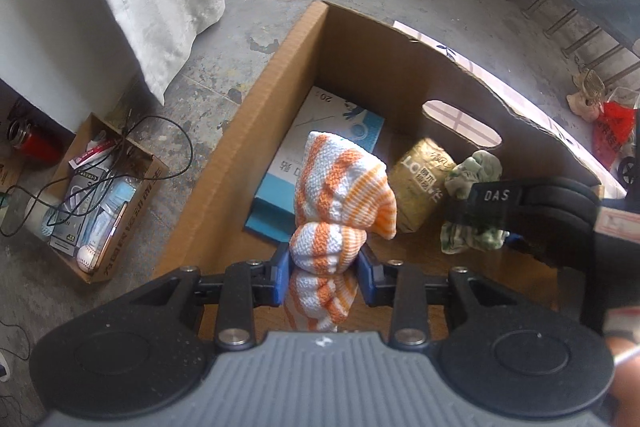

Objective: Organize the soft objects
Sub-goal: 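Carry the cloth and scrunchie over the cardboard box with both grippers, then open the right gripper to drop the scrunchie into the box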

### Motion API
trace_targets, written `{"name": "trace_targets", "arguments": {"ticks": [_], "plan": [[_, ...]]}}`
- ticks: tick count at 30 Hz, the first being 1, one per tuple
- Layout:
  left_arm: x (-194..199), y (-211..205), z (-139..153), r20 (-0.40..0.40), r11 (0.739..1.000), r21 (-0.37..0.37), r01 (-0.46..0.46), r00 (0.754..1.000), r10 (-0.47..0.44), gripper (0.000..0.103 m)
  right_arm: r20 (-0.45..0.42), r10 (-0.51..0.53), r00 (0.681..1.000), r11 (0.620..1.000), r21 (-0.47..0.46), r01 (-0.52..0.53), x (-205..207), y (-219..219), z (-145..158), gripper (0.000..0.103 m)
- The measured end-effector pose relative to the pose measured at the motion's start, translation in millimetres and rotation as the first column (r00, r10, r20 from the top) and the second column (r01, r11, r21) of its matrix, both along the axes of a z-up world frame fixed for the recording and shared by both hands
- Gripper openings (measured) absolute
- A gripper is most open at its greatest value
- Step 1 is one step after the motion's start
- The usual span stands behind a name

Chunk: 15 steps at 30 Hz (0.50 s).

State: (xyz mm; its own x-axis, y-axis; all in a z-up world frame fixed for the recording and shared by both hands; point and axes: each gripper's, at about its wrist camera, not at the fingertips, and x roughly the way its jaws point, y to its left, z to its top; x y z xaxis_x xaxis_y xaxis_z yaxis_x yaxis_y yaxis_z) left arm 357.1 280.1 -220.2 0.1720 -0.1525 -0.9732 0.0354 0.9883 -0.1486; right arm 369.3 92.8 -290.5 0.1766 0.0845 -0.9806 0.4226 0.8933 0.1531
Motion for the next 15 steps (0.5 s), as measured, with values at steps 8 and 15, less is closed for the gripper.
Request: {"name": "trace_targets", "arguments": {"ticks": [8,15], "plan": [[-4.2,13.5,0.0,-0.014,1.0,-0.014,-0.016,1.0,0.015,0.035,0.027,0.018,0.999,0.997,0.069,-0.02,9.9,7.0,-21.5,0.027],[-10.5,11.0,0.0,-0.028,0.999,-0.034,-0.009,1.0,0.008,0.035,0.072,0.08,0.994,0.995,0.048,-0.083,4.0,1.5,11.6,0.067]]}}
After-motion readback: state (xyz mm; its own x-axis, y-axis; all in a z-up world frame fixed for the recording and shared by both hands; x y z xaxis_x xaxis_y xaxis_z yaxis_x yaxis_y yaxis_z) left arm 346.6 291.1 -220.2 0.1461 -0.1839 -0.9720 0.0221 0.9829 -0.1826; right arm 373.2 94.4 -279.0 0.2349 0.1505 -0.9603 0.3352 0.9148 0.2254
